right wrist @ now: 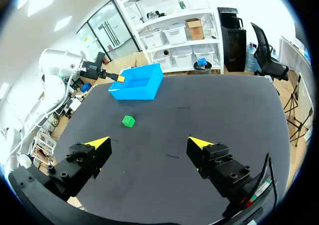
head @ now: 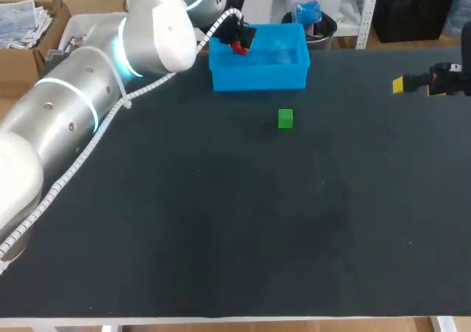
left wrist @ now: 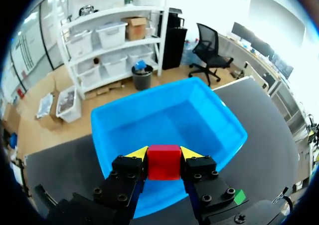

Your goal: Use the left arm to pick the red cube and place it into the blue plastic box first, then use the right arm to grasp the green cube and put it into the same blue plastic box after the first action is fully finished.

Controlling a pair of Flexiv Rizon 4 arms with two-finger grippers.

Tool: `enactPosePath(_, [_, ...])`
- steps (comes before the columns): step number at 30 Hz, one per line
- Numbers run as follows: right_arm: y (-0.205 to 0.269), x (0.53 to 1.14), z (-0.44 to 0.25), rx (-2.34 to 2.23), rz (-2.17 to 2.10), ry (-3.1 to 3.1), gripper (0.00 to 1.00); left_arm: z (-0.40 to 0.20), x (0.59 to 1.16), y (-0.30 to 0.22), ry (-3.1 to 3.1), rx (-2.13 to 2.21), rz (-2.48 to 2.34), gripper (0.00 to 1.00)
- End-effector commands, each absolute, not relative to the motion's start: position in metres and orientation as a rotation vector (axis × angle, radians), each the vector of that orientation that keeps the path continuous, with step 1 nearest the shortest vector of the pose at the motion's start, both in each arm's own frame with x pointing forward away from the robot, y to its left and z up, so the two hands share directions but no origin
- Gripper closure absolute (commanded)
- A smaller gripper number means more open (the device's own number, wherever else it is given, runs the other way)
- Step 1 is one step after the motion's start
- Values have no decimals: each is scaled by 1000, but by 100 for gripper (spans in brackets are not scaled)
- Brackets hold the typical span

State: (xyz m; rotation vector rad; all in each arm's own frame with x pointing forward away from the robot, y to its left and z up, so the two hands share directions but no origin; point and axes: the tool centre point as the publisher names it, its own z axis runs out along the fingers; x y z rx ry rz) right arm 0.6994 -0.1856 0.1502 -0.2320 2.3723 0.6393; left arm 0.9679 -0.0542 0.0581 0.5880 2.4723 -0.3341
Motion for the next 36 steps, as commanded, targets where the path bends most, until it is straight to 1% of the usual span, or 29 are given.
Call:
enactPosePath(1, [-185,699,150,-232,637,2373,0,29,1021,-82,2613,632,-299,100])
enactPosePath(2, [-185,699,150,-232,637,2373,0,28,1021,-81,2620,629,-304,99])
enactPosePath(3, [-185,699,150,-232,637,2373,0,28,1021,-81,2622,630,-305,85])
enactPosePath(4, [-185,699,150,-232,637,2373,0,28,1020,-81,2628,630,-300,60])
enactPosePath(5, [-185,699,150,-232,637,2373,0,28,1020,-81,2629,630,-301,48])
enactPosePath(6, [-185,699,150,-232,637,2373,0,28,1020,-80,2631,632,-298,22])
enactPosePath(7, [-185,699,150,-232,637,2373,0,29,1019,-79,2632,633,-294,13])
enactPosePath(8, [-185,699,150,-232,637,2373,0,30,1019,-79,2633,633,-293,0])
enactPosePath(14, [-185,699,150,-232,637,2373,0,51,1012,-75,2622,623,-305,0])
enactPosePath(20, [-185,699,150,-232,637,2373,0,82,986,-69,2572,639,-341,0])
enactPosePath(27, [-185,699,150,-232,637,2373,0,115,937,-46,2499,645,-374,0])
enactPosePath(36, [-185,699,150,-232,637,2373,0,135,858,0,2419,622,-390,0])
